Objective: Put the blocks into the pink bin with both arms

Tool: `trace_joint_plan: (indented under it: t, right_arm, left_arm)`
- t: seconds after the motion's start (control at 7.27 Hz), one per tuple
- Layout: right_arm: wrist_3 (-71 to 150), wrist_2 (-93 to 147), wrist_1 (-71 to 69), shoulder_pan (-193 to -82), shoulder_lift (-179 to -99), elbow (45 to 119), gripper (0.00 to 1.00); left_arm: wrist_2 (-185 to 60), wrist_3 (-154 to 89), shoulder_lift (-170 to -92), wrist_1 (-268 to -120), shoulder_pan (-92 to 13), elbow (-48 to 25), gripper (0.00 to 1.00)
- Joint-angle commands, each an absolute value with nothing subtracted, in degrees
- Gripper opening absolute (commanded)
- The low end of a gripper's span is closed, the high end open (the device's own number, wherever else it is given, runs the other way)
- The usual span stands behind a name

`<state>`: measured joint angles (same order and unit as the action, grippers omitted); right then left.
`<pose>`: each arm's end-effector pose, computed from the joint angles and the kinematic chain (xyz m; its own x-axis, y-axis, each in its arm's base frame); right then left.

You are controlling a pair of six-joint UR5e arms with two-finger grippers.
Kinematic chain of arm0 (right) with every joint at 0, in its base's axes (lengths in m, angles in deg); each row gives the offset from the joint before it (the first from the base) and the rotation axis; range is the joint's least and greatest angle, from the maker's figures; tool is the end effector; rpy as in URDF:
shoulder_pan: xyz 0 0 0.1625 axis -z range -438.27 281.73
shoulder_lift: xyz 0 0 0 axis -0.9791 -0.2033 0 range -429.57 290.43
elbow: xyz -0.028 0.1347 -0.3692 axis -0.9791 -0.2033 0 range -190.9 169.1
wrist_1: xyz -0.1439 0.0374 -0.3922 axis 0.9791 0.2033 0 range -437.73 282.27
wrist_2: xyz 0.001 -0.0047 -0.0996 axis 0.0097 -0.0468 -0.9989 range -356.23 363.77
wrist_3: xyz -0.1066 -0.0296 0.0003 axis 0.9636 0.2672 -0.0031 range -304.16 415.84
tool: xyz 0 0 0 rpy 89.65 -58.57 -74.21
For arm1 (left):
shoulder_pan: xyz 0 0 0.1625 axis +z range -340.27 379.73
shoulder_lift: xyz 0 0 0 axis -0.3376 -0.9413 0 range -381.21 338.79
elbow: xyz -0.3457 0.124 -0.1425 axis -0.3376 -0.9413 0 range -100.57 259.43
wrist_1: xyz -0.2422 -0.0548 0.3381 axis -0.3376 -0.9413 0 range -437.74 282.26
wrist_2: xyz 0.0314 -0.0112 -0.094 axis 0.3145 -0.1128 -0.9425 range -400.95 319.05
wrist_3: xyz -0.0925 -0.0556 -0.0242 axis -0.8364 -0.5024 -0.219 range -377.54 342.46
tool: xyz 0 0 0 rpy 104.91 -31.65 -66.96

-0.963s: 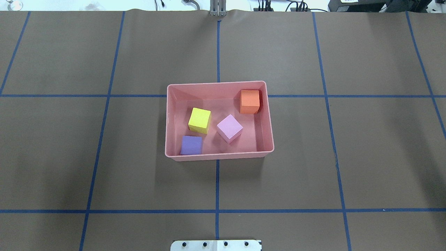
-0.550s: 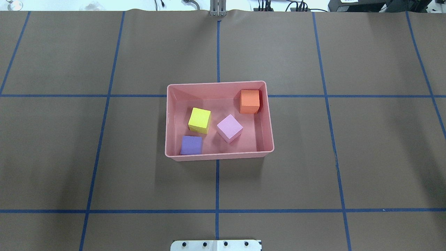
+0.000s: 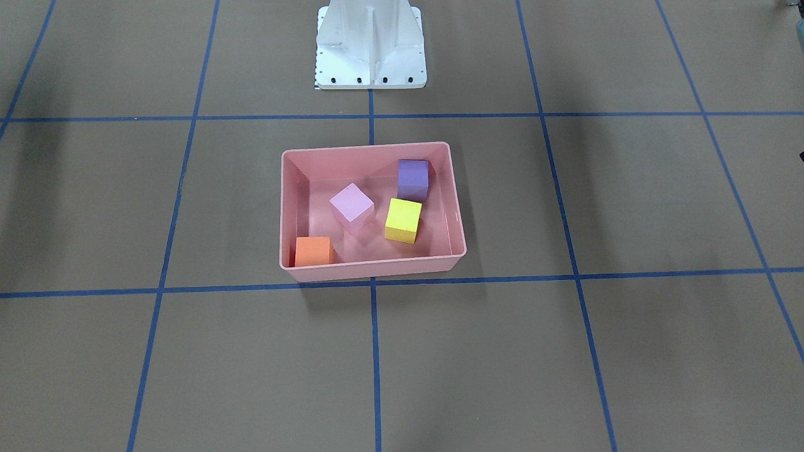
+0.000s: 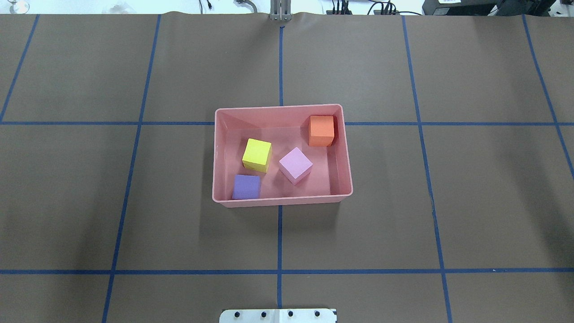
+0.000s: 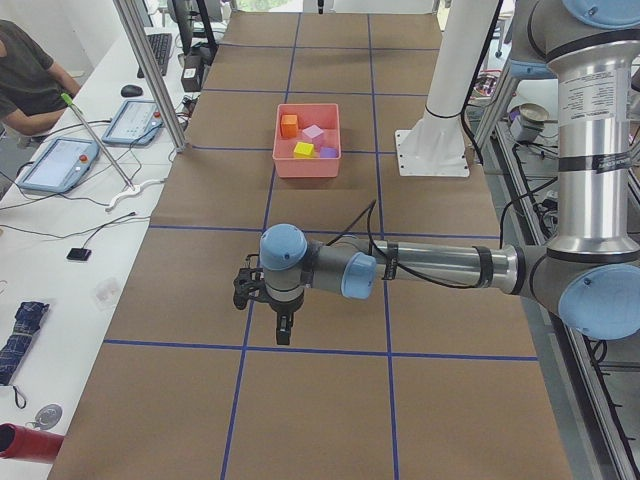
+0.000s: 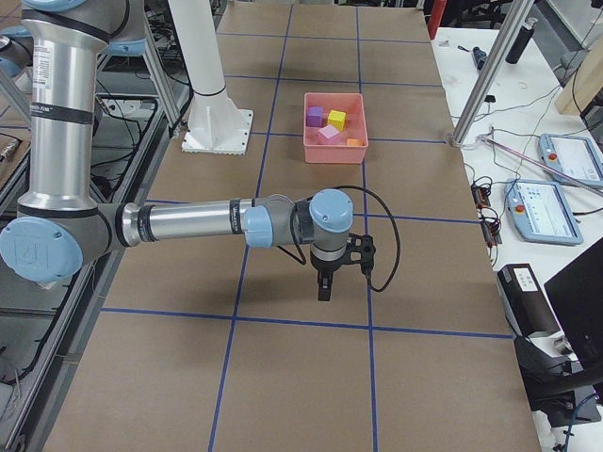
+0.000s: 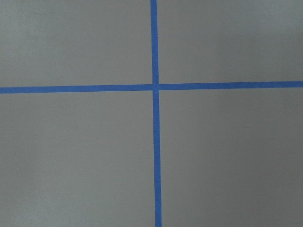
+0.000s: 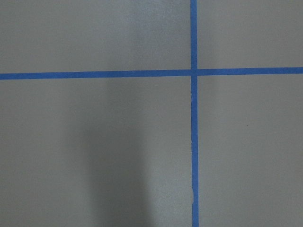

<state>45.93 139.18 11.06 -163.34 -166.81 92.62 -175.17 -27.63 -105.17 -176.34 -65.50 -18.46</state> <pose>0.0153 -0.4576 0.5739 0.6958 0.0194 0.7179 -0.0350 0.9994 0.0069 -0.0170 -0.4716 0.6013 0.7071 0.0111 -0.7070 0.0428 0.9974 0.0585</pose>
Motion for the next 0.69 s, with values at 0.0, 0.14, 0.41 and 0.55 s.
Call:
trace_joint_plan:
  t: [0.0, 0.14, 0.41, 0.55]
  right_arm:
    - [45.6, 139.1, 9.8, -163.1, -166.9, 92.2, 1.00]
    - [45.6, 139.1, 9.7, -162.9, -166.9, 92.2, 1.00]
    - [45.6, 139.0, 9.8, -161.9, -166.9, 92.2, 1.00]
    - [45.6, 139.0, 9.8, -161.9, -166.8, 91.9, 1.00]
  left_arm:
    - [-175.0, -27.9, -105.3, -176.4, -64.8, -17.8, 1.00]
    - [-175.4, -28.4, -105.3, -176.3, -64.4, -18.3, 1.00]
    - [-175.4, -28.0, -105.8, -176.2, -64.3, -17.8, 0.99]
    - [-176.0, -27.6, -105.5, -176.1, -64.1, -18.3, 1.00]
